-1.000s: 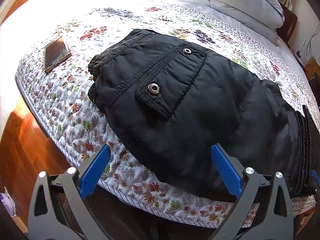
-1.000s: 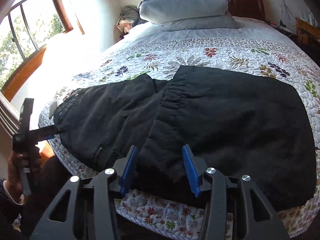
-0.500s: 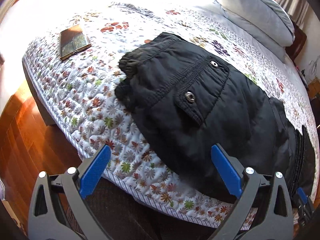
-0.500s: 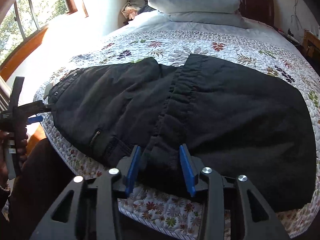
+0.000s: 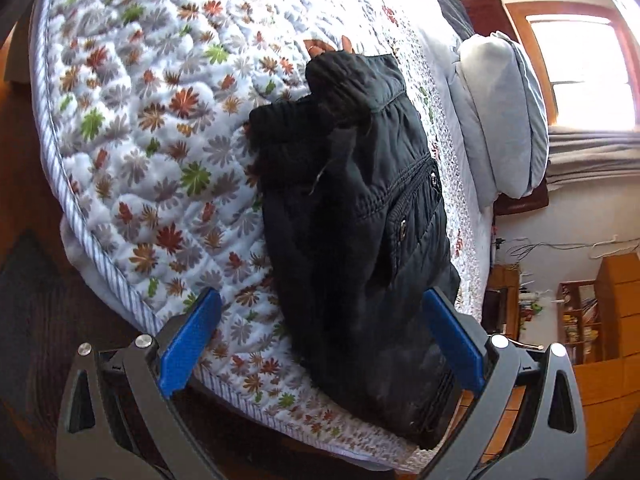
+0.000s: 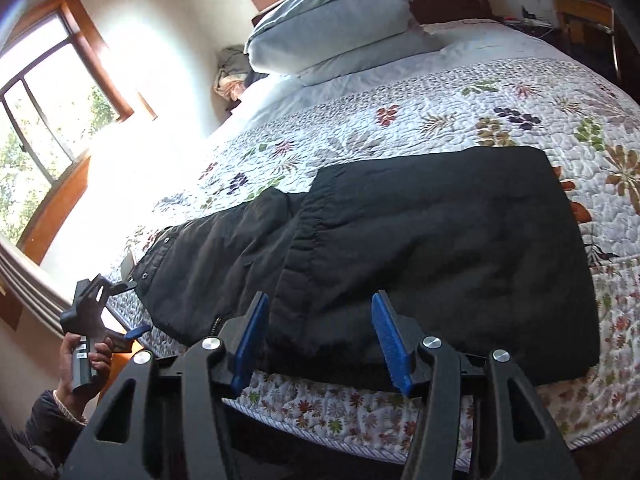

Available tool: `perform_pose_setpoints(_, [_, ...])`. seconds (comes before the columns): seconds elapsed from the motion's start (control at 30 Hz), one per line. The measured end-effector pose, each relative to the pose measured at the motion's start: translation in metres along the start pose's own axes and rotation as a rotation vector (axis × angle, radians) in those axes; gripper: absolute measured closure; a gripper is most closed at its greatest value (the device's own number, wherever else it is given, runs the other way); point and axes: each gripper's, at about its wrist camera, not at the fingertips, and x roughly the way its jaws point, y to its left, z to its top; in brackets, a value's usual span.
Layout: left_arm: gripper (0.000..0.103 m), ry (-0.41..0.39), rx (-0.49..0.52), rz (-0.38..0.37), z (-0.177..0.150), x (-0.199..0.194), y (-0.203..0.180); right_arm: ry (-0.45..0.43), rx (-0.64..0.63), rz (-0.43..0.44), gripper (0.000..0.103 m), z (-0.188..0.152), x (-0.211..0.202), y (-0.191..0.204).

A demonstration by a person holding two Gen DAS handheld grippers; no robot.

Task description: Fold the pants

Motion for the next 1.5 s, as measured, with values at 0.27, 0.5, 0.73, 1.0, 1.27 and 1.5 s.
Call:
perform_pose_setpoints(0.27, [0.003, 0.108, -0.053, -0.218, -0.004, 0.026, 0.001, 0.027, 0.004, -0.034, 0.048, -0.002, 0.007, -0.003])
perform_pose_setpoints(0.5, [0.003, 0.091, -0.051, -0.175, 0.000, 0.036, -0.006, 0.065, -0.053, -0.052, 0.047, -0.006, 0.017, 0.010])
perform_pose_setpoints(0.73, [0.010, 0.019, 0.139, -0.061, 0.009, 0.030, -0.039, 0.086, -0.059, -0.060, 0.045, -0.010, 0.024, 0.011])
perform_pose_setpoints(1.0, [0.061, 0.001, 0.119, 0.008, 0.014, 0.035, -0.037, 0.083, -0.052, -0.069, 0.037, -0.009, 0.024, 0.006])
perform_pose_setpoints(1.27, [0.083, -0.076, 0.246, -0.006, 0.000, 0.026, -0.066, 0.088, -0.045, -0.073, 0.037, -0.009, 0.027, 0.002])
perform_pose_setpoints(1.5, [0.083, -0.128, 0.441, -0.024, -0.008, 0.028, -0.125, 0.072, -0.029, -0.073, 0.037, -0.007, 0.024, -0.003])
